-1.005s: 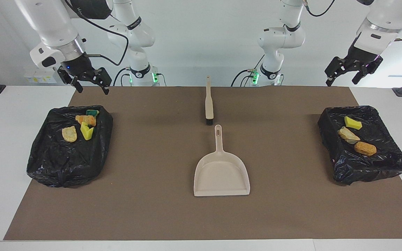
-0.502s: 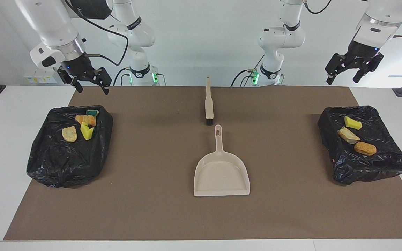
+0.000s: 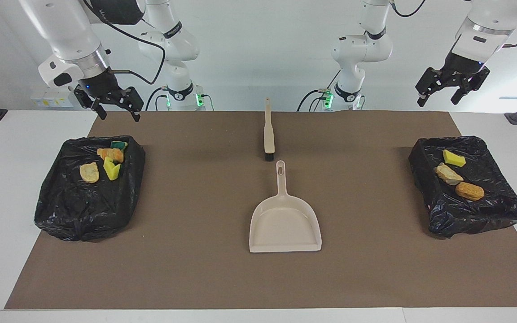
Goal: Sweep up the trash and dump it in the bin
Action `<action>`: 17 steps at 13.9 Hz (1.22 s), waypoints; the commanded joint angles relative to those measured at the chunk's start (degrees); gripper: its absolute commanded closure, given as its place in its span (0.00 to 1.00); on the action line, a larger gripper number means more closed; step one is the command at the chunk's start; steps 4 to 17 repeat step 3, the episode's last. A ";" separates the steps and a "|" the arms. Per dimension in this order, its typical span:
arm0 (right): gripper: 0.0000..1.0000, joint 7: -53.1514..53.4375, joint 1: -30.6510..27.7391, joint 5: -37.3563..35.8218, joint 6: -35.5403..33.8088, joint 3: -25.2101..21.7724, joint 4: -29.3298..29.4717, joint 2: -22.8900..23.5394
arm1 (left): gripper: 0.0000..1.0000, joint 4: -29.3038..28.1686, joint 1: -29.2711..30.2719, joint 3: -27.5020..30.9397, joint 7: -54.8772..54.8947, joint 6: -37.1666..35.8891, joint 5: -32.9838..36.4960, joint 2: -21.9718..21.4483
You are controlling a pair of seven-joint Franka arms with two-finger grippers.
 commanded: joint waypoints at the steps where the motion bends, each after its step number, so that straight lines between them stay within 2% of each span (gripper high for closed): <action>1: 0.00 1.04 -0.30 0.01 -0.97 0.30 1.04 0.37 | 0.00 -1.46 0.58 -0.44 0.41 -0.04 -0.40 -1.37; 17: 0.00 1.04 -0.30 0.01 -0.97 0.21 0.96 0.37 | 0.00 -1.54 0.50 -0.53 -0.04 -0.65 -0.40 -1.46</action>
